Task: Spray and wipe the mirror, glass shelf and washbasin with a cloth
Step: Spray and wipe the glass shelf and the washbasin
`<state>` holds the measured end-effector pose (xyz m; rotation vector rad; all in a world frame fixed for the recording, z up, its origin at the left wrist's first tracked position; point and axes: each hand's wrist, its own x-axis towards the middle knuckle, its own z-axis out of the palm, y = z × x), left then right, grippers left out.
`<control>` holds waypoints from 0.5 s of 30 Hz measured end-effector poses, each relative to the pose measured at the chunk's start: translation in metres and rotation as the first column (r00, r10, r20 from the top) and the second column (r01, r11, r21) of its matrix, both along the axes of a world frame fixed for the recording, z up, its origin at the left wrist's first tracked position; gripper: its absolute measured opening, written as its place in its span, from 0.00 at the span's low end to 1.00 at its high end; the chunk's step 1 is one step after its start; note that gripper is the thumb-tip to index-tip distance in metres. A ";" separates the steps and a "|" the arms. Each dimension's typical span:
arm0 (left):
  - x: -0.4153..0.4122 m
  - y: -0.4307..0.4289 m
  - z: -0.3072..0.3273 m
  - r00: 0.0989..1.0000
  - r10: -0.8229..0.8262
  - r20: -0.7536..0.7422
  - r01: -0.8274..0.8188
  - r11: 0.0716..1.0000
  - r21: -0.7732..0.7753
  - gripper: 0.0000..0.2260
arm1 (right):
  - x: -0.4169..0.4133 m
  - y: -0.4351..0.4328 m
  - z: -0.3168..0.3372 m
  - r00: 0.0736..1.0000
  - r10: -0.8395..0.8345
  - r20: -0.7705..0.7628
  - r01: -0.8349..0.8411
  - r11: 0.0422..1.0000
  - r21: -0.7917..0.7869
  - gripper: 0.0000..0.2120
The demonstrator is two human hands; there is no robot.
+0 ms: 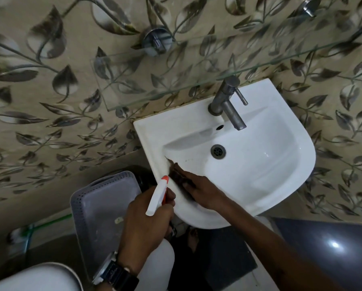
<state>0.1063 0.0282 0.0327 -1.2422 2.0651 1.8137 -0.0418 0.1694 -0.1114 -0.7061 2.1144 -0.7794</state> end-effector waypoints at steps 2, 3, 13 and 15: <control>0.000 0.002 -0.003 1.000 0.012 -0.001 -0.012 1.000 0.010 0.11 | -0.007 0.003 -0.002 0.999 0.036 0.003 -0.036 0.995 0.098 0.28; -0.001 0.003 -0.005 1.000 0.014 0.000 -0.014 1.000 0.008 0.11 | -0.012 0.002 -0.004 0.999 0.044 0.003 -0.044 0.988 0.145 0.29; -0.002 0.006 -0.004 0.999 0.015 -0.042 -0.015 1.000 0.005 0.10 | -0.069 -0.009 -0.014 0.969 -0.149 -0.199 0.191 0.958 0.214 0.27; 0.000 0.003 -0.004 0.998 0.027 -0.059 -0.027 1.000 0.002 0.11 | -0.074 -0.005 0.003 0.897 -0.421 -0.132 0.433 0.898 0.079 0.23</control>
